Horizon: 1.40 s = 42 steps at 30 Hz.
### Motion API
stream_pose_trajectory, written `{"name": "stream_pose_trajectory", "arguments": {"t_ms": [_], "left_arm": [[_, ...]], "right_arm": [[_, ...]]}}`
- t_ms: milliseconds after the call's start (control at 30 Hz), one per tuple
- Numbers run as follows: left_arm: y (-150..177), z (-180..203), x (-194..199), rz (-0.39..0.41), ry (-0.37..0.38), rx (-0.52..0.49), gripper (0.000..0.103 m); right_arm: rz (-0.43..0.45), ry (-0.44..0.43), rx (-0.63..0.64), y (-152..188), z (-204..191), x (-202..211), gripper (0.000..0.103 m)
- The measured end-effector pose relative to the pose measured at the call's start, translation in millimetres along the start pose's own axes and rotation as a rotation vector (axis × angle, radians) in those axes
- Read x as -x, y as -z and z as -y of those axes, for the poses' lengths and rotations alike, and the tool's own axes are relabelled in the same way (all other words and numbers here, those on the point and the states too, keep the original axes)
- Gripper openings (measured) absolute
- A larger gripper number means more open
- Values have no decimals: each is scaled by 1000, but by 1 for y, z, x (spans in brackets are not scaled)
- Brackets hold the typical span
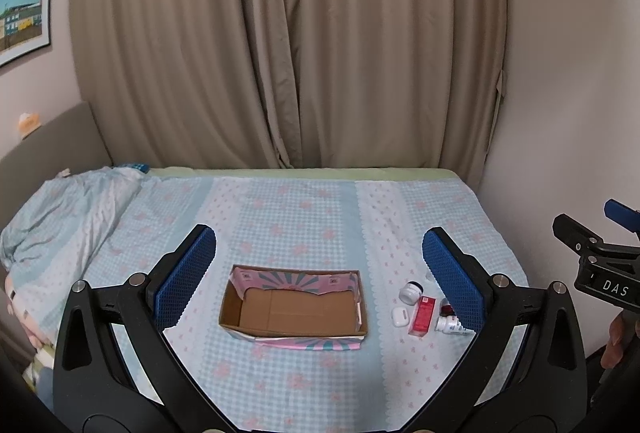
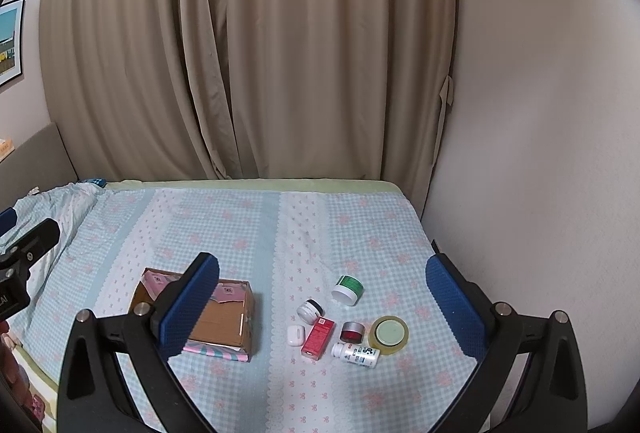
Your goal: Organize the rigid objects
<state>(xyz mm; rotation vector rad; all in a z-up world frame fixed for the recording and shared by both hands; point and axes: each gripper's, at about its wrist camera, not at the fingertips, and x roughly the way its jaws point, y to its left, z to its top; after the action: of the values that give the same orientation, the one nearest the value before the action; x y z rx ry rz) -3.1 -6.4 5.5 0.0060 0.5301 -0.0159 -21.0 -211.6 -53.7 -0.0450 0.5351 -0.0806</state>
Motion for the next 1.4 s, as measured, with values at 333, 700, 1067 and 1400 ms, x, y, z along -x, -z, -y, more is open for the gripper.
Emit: {"name": "stream_pose_trajectory", "arguments": {"t_ms": [333, 700, 1067, 1400], "left_arm": [[-3, -3, 5, 8, 15, 3, 103], [-5, -4, 5, 1, 20, 3, 103], [-5, -5, 5, 1, 22, 3, 103], [-7, -6, 4, 6, 21, 3, 103]], "right_arm": [[6, -1, -9, 0, 4, -1, 103], [-3, -2, -5, 1, 5, -2, 103], [-4, 0, -2, 0, 3, -1, 103], [1, 0, -4, 3, 1, 1, 103]]}}
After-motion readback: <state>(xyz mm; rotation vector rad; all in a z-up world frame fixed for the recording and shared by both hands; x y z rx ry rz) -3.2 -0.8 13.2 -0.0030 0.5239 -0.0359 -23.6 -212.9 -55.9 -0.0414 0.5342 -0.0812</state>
